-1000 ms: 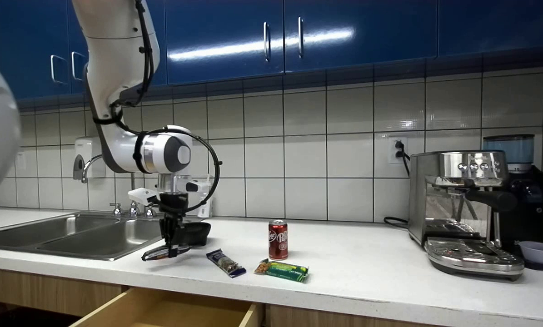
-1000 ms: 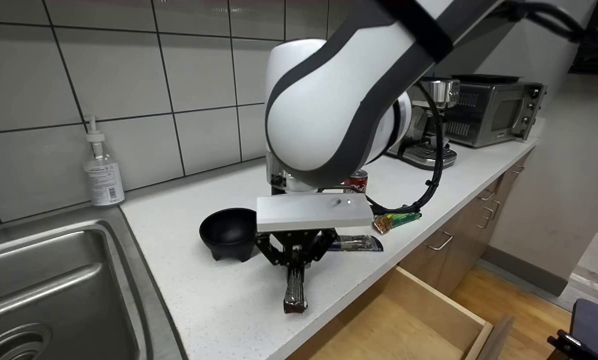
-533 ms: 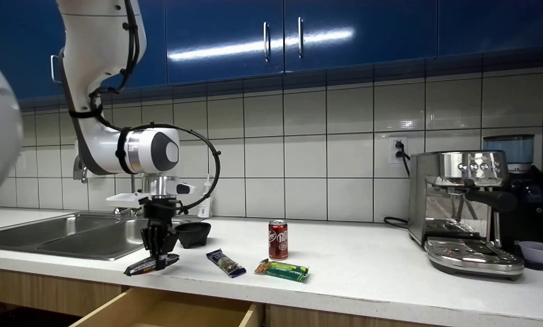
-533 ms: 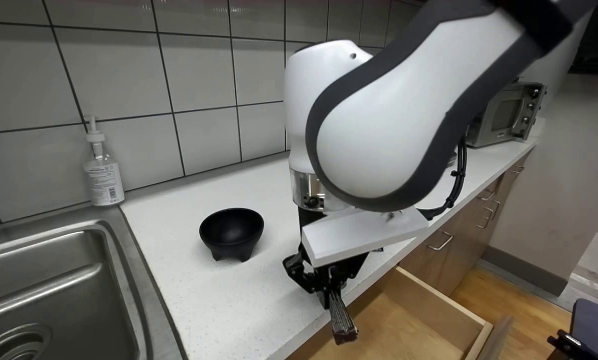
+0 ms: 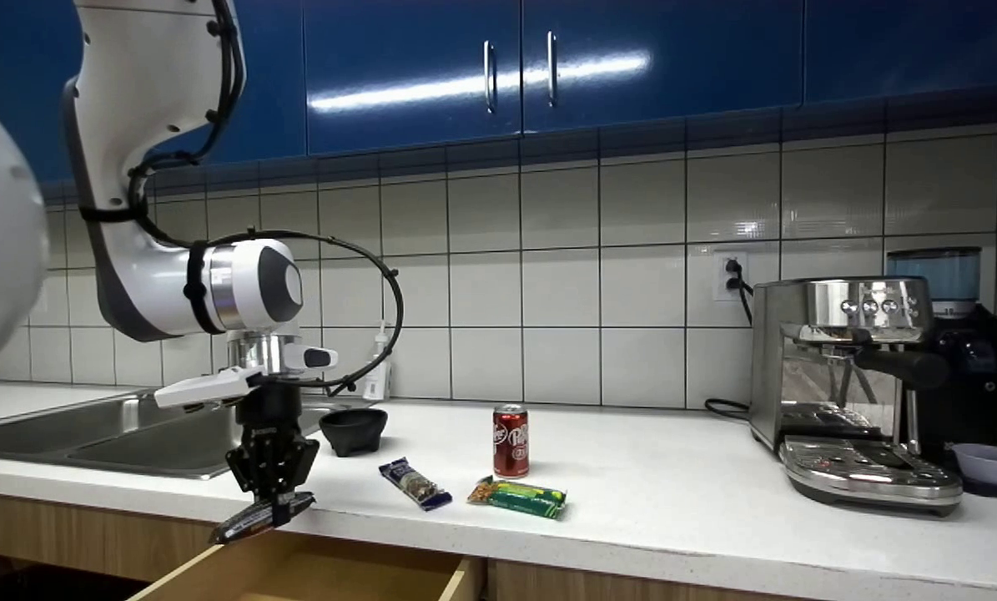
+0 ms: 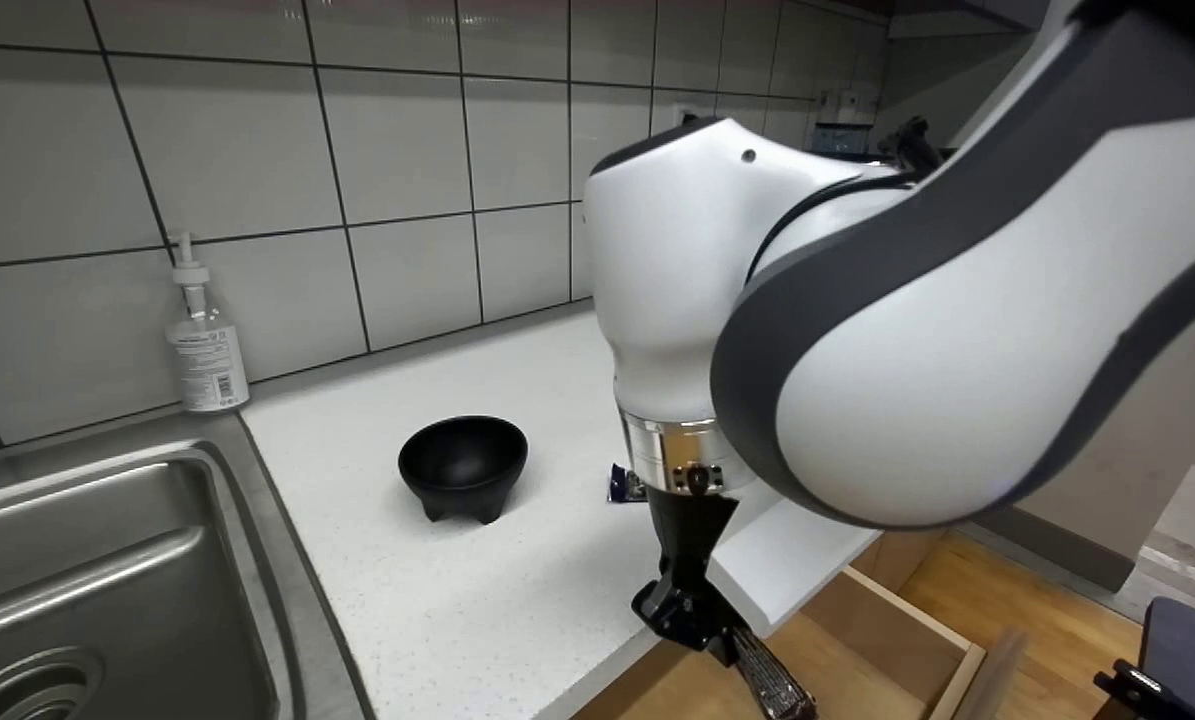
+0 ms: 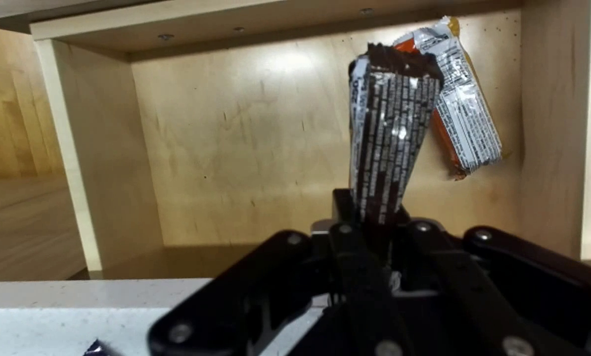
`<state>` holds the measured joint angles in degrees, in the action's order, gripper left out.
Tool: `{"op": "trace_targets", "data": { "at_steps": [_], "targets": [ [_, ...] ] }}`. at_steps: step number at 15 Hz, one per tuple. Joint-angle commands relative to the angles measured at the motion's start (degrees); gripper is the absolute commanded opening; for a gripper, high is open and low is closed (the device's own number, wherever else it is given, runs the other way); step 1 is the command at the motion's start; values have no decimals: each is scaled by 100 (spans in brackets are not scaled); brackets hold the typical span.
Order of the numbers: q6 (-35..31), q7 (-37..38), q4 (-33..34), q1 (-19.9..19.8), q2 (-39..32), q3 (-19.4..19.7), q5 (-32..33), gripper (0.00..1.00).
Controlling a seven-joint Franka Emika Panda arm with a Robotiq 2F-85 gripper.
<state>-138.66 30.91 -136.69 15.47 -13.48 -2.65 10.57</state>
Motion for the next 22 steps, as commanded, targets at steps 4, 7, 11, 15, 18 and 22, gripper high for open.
{"op": "trace_targets", "data": {
  "at_steps": [4,7,11,15,18,22],
  "targets": [
    [-401,277,-328,180,-12,-93,444,4],
    [-627,446,-370,283,-177,-107,379,4],
    [-794,649,-338,413,-418,-52,352,4],
    [-775,742,-311,463,-530,-22,296,4],
    [-740,780,-327,455,-539,-13,270,4],
    [-686,821,-338,441,-512,19,262,50]
  ]
}}
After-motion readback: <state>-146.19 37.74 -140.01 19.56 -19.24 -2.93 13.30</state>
